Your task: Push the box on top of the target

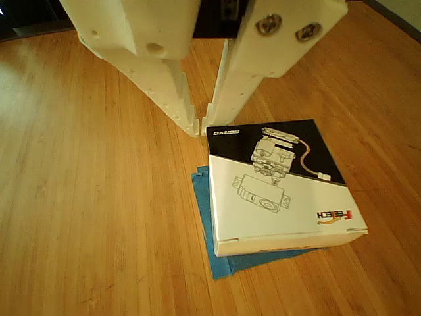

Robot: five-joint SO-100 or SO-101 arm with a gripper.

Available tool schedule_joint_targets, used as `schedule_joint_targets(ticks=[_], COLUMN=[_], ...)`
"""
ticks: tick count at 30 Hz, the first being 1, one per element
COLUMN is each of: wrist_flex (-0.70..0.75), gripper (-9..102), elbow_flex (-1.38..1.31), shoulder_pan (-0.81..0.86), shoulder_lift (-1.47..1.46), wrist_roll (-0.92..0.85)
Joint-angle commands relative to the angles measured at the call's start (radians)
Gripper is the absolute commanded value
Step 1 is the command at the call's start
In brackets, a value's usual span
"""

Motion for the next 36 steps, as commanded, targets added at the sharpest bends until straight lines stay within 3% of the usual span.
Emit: schedule_joint_targets(ticks=[1,18,36], wrist_flex=[0.012,0.055,0.060], gripper=[0,0,0], elbow_flex=[-0.037,-0.020,-0.074], shoulder_pan=[0.005,0.046,-0.037], shoulder_lift=[0.009,0.146,0.276], wrist_roll=[-0.008,0.075,0.583])
